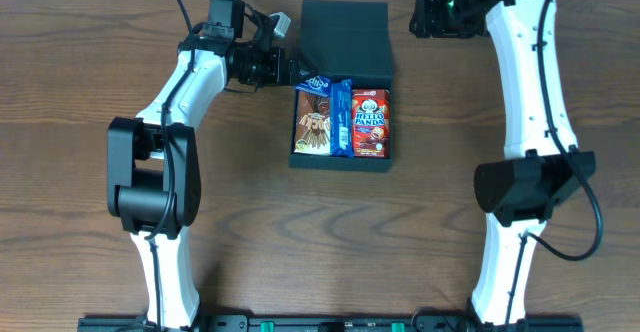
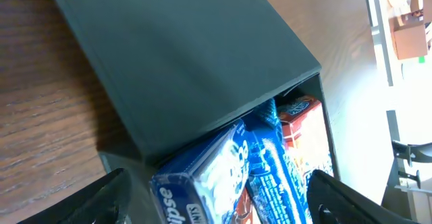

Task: Pack container
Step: 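Retract the right arm and move the left gripper to the box, then push the mints tin down into the box with the left gripper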

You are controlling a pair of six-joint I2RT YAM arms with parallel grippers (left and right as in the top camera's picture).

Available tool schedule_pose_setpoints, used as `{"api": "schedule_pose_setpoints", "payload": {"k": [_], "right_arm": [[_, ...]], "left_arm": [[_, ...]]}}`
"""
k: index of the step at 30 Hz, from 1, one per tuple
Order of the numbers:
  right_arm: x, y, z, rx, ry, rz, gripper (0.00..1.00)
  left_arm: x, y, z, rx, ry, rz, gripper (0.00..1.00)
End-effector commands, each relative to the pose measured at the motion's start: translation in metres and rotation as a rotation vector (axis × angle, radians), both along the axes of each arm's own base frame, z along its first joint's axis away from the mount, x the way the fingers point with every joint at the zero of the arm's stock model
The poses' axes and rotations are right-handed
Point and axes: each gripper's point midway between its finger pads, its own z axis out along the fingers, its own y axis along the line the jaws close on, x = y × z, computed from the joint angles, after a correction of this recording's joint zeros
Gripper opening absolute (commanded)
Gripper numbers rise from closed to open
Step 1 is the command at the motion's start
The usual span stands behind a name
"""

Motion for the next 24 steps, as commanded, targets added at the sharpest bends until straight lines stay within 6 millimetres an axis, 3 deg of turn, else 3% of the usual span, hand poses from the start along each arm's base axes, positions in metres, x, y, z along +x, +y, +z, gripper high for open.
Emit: {"api": "schedule_pose_setpoints", "payload": {"k": [1, 8, 20, 24], "right_arm": [[-0.001, -0.002, 0.006, -0.001, -0.015, 0.013, 0.48], [-0.001, -0.002, 0.006, -0.002, -0.016, 0.013, 0.48], [-0.001, -0.002, 0.006, -0.002, -0.015, 0.013, 0.46], [-0.001, -0.002, 0.006, -0.001, -0.014, 0.013, 0.45]], "left_arm": [[-0.001, 0.004, -0.016, 0.031, 0.022, -0.002, 0.81], [-0.006, 0.001, -0.02, 0.047, 0.022, -0.023, 0.71], [-0.011, 0.001, -0.022, 0.052, 0.045, -0.029, 0.29], [-0.011, 0.002, -0.022, 0.048, 0.048, -0.026, 0.24]]}}
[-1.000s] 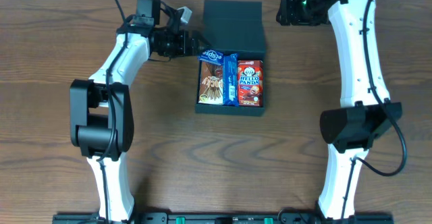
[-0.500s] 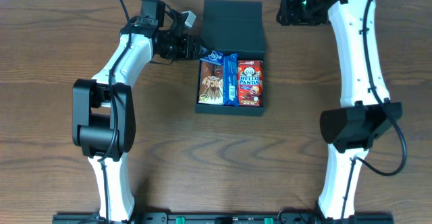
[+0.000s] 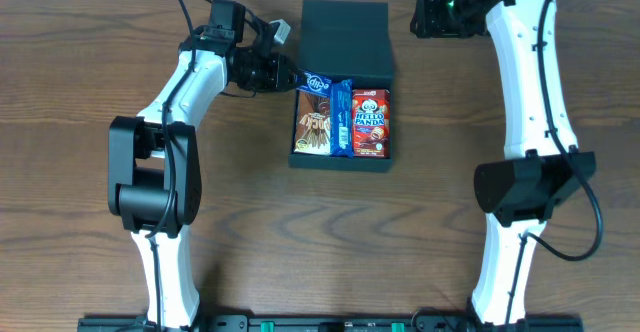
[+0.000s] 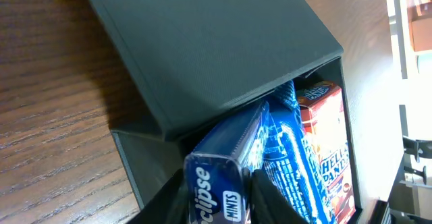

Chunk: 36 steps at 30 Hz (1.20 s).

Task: Pack container
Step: 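Push the mints tin down into the box with the left gripper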

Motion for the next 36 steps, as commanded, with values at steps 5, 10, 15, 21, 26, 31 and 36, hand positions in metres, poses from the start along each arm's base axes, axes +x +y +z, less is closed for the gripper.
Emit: {"api": "schedule_pose_setpoints", "payload": {"k": [5, 10, 15, 21, 26, 31, 36], "right_arm": [[-0.001, -0.002, 0.006, 0.0, -0.013, 0.009, 0.45], [-0.001, -0.002, 0.006, 0.0, -0.014, 0.009, 0.45], [-0.001, -0.002, 0.006, -0.004, -0.016, 0.015, 0.45], [-0.001, -0.002, 0.006, -0.004, -0.017, 0.015, 0.45], [-0.001, -0.003, 0.006, -0.007, -0.017, 0.014, 0.46], [0.0, -0.003, 0.006, -0.007, -0.018, 0.014, 0.46], [-0.001, -0.003, 0.006, -0.006, -0.016, 0.014, 0.46]], "left_arm": [[-0.001, -0.001, 0.001, -0.054, 0.032, -0.005, 0.15], [0.005, 0.006, 0.015, -0.115, 0.038, 0.011, 0.13], [0.008, 0.004, 0.037, -0.193, 0.036, 0.004, 0.06], [0.005, 0.0, 0.054, -0.249, 0.091, 0.028, 0.06], [-0.012, 0.002, 0.046, -0.24, 0.234, 0.065, 0.06], [-0.026, 0.003, 0.042, -0.23, 0.327, 0.081, 0.06], [-0.035, 0.005, 0.036, -0.207, 0.416, 0.118, 0.05]]}}
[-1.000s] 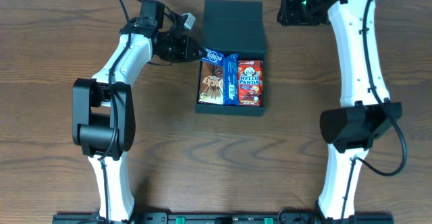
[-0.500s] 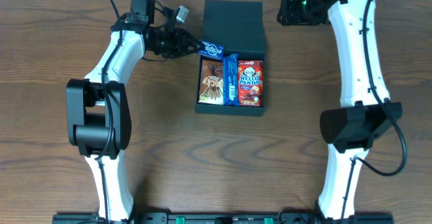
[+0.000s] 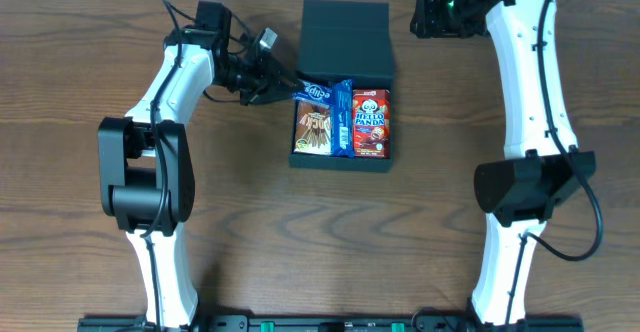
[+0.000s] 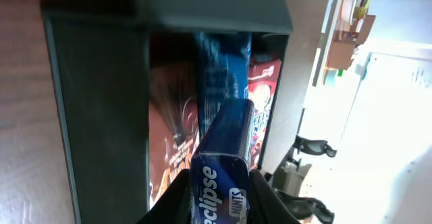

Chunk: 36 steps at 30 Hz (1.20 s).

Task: Pack container
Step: 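Push the mints tin down into the box with the left gripper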

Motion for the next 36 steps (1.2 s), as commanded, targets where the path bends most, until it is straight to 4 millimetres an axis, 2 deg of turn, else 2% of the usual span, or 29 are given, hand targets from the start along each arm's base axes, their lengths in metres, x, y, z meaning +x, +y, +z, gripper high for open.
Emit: {"api": "schedule_pose_setpoints", "payload": {"k": [1, 10, 21, 28, 36], "right_arm": [[-0.001, -0.002, 0.006, -0.002, -0.013, 0.007, 0.46], [-0.003, -0.002, 0.005, -0.003, -0.006, 0.008, 0.46], [-0.005, -0.002, 0.004, -0.004, 0.003, 0.01, 0.44], [-0.008, -0.002, 0.003, -0.009, 0.011, 0.028, 0.38], [-0.009, -0.001, 0.002, -0.01, 0.016, 0.029, 0.4]], "left_arm": [[0.002, -0.001, 0.01, 0.001, 0.007, 0.014, 0.06], [-0.009, -0.017, -0.008, 0.126, 0.025, -0.011, 0.06], [-0.01, -0.012, -0.016, 0.18, 0.048, 0.008, 0.07], [-0.013, -0.009, -0.021, 0.22, 0.059, 0.008, 0.07], [-0.014, -0.011, -0.018, 0.206, 0.073, 0.017, 0.06]]}}
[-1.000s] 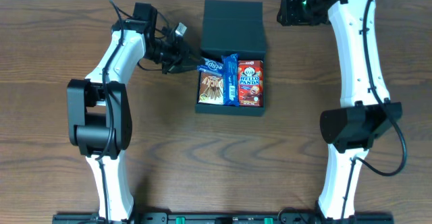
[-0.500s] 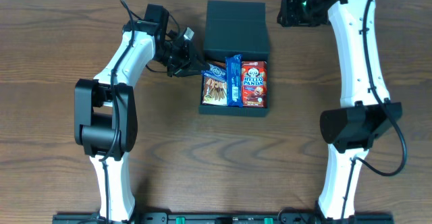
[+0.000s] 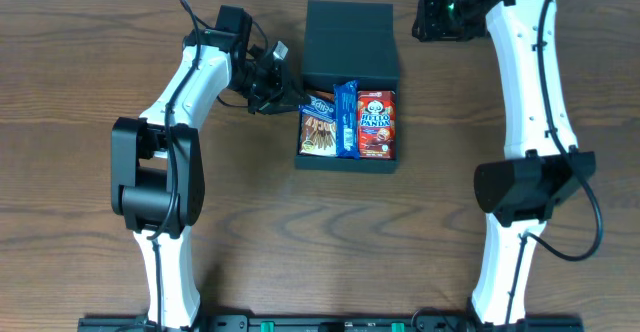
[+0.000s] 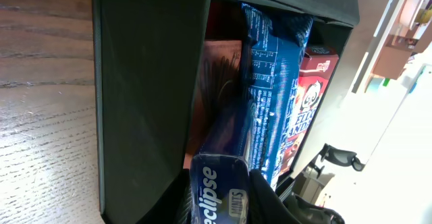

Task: Pack container
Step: 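Push the mints tin down into the box with the left gripper, then withdraw the left gripper from the box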

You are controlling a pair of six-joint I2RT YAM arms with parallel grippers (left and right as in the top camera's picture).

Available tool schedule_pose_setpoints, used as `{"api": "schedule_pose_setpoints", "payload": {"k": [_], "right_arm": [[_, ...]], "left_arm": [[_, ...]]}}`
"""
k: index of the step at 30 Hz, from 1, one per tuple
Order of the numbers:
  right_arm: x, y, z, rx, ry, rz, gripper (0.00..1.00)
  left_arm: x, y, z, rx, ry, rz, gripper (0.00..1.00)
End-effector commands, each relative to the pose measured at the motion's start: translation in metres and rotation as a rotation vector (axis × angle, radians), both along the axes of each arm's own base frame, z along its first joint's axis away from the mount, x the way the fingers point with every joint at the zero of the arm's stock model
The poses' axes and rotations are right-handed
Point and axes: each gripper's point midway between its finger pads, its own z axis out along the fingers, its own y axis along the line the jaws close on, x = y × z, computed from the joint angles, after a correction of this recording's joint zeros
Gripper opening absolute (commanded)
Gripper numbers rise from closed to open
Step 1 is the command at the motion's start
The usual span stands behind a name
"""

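Note:
The black container (image 3: pixel 346 162) stands at the table's middle back, its lid (image 3: pixel 348 37) lying open behind it. Inside are a brown snack pack (image 3: pixel 320 134), a blue bar (image 3: pixel 347 119) and a red Hello Panda box (image 3: pixel 376 124). My left gripper (image 3: pixel 296 103) is shut on a blue Eclipse mints tin (image 4: pixel 219 193), held at the container's left wall (image 4: pixel 145 82) over the brown pack (image 4: pixel 216 89). The tin's far end lies against the blue bar (image 4: pixel 270 96). My right gripper (image 3: pixel 432 17) hangs at the back right, its jaws hidden.
Brown wooden table (image 3: pixel 320 242) all round. The left arm (image 3: pixel 190 72) reaches in from the left, the right arm (image 3: pixel 530 82) stands along the right side. The container's lid lies flat toward the far edge.
The left gripper with the mints tin has shifted right and slightly toward the near side, now over the container's left part. The container and its lid sit a little further right. The right arm is unchanged.
The left gripper stood open at the container's back left corner around the mints tin. It was then shut on the tin. Later it held the tin just left of the container's back, and now holds it over the brown pack inside.

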Motion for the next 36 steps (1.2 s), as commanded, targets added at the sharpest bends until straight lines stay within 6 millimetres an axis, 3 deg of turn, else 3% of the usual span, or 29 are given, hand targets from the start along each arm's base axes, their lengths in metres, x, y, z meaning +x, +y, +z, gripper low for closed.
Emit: {"api": "schedule_pose_setpoints", "payload": {"k": [1, 4, 10, 13, 17, 21, 28, 32, 36], "right_arm": [[-0.002, 0.0, 0.005, -0.002, -0.012, 0.021, 0.4], [-0.002, 0.0, 0.005, -0.005, -0.014, 0.028, 0.4], [-0.002, -0.001, 0.005, -0.011, -0.018, 0.04, 0.41], [-0.003, -0.001, 0.005, -0.011, -0.012, 0.04, 0.41], [-0.006, -0.001, 0.003, -0.012, 0.002, 0.041, 0.41], [-0.011, -0.002, 0.002, -0.023, 0.016, 0.061, 0.41], [-0.02, -0.004, 0.002, -0.046, 0.033, 0.114, 0.41], [-0.023, -0.005, 0.011, -0.049, 0.015, 0.122, 0.41], [-0.027, -0.005, 0.019, -0.047, 0.0, 0.122, 0.42]], "left_arm": [[0.002, 0.003, 0.006, 0.045, -0.012, 0.017, 0.06], [0.004, 0.003, 0.017, 0.045, -0.09, -0.023, 0.06], [0.01, 0.004, 0.06, 0.061, -0.48, -0.285, 0.06], [-0.005, 0.004, 0.082, 0.036, -0.684, -0.502, 0.06], [-0.028, -0.006, 0.1, -0.084, -0.791, -0.656, 0.06], [-0.043, -0.01, 0.096, -0.09, -0.824, -0.76, 0.06], [-0.055, -0.03, 0.072, 0.029, -0.891, -0.99, 0.06], [-0.058, -0.031, 0.046, 0.175, -0.866, -1.127, 0.06], [-0.057, -0.027, 0.039, 0.24, -0.872, -1.19, 0.06]]}}
